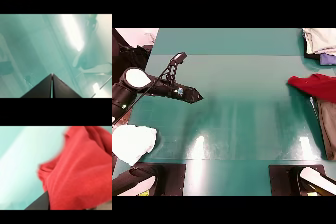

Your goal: Fold the shirts.

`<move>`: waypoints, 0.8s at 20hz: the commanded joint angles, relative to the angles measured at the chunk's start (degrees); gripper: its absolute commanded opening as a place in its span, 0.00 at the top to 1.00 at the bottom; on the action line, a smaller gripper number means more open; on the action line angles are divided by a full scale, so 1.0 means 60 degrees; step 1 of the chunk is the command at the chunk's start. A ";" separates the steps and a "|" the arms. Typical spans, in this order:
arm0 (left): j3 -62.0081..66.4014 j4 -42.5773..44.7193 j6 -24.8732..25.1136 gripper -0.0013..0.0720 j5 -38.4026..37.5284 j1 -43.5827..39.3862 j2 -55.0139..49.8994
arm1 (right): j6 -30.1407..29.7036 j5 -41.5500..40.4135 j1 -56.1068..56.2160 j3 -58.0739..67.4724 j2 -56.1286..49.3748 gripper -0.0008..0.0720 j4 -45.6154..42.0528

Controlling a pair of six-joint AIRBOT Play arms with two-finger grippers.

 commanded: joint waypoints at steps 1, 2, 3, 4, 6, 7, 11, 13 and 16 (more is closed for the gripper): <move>0.0000 -0.0036 -0.0051 0.95 0.0022 -0.0026 0.0007 | 0.0011 0.0688 -0.0616 0.1512 0.0040 0.97 0.0328; 0.0000 -0.0033 -0.0047 0.95 0.0036 -0.0022 0.0007 | 0.0106 0.0885 -0.0841 0.1818 0.0233 0.96 0.0335; 0.0000 -0.0025 -0.0044 0.95 0.0058 -0.0022 0.0007 | 0.0219 0.1056 -0.1064 0.2004 0.0455 0.97 0.0339; 0.0000 -0.0018 -0.0018 0.95 0.0073 -0.0026 0.0007 | 0.0237 0.1235 -0.1282 0.2102 0.0718 0.97 0.0331; 0.0000 -0.0022 -0.0018 0.95 0.0127 -0.0022 0.0007 | 0.0306 0.1869 -0.1694 0.2080 0.1180 0.97 0.0175; 0.0000 -0.0018 -0.0018 0.95 0.0127 -0.0022 0.0007 | 0.0568 0.2109 -0.1814 0.1912 0.1413 0.96 -0.0240; 0.0000 -0.0022 -0.0015 0.95 -0.0004 -0.0022 0.0007 | 0.1264 0.2830 -0.1927 0.0576 0.2430 0.96 -0.2907; 0.0000 -0.0018 -0.0007 0.95 -0.0168 -0.0022 0.0007 | 0.1450 0.3224 -0.1942 -0.0106 0.2852 0.96 -0.4331; 0.0000 -0.0015 0.0066 0.95 -0.0255 -0.0022 0.0007 | 0.1719 0.3646 -0.1971 -0.0885 0.3147 0.96 -0.6138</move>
